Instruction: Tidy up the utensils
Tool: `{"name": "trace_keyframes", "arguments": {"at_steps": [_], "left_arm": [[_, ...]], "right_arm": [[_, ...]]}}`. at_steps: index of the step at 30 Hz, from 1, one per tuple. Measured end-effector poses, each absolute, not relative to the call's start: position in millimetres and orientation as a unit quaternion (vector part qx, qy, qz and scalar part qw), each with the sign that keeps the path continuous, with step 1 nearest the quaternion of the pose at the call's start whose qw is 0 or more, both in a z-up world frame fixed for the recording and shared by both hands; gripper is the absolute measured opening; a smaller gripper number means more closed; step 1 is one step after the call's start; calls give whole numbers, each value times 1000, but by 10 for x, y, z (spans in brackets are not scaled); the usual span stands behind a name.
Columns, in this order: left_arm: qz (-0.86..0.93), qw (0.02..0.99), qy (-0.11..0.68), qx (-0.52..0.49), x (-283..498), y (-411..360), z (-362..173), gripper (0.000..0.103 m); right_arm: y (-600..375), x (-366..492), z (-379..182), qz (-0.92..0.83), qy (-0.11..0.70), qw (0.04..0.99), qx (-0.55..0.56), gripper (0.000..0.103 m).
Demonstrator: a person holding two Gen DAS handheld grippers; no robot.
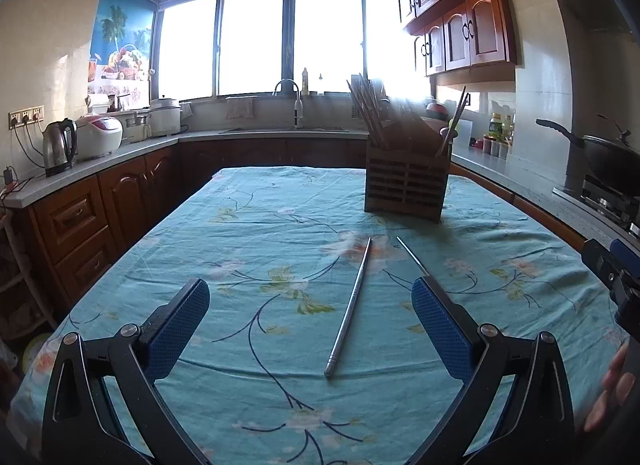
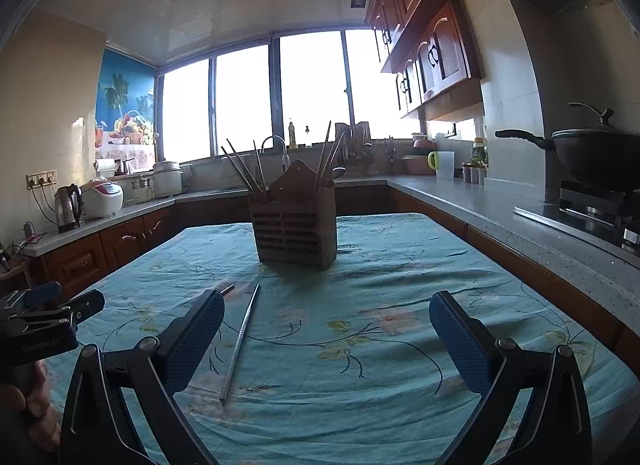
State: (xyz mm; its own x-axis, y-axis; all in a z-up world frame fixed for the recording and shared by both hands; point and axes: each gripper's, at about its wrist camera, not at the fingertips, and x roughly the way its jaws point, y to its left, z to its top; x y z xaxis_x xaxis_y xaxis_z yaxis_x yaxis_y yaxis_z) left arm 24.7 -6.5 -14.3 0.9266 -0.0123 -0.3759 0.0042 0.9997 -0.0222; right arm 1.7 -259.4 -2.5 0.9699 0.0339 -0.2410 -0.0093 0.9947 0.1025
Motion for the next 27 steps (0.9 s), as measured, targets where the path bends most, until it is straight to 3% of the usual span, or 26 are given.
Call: {"name": "trace_keyframes", "arguments": {"at_steps": [27], "left_arm": [[-2, 983, 183, -11, 200, -59, -165, 103]], "right_arm": [[-2536, 11, -93, 17, 132, 990, 53, 103]]}}
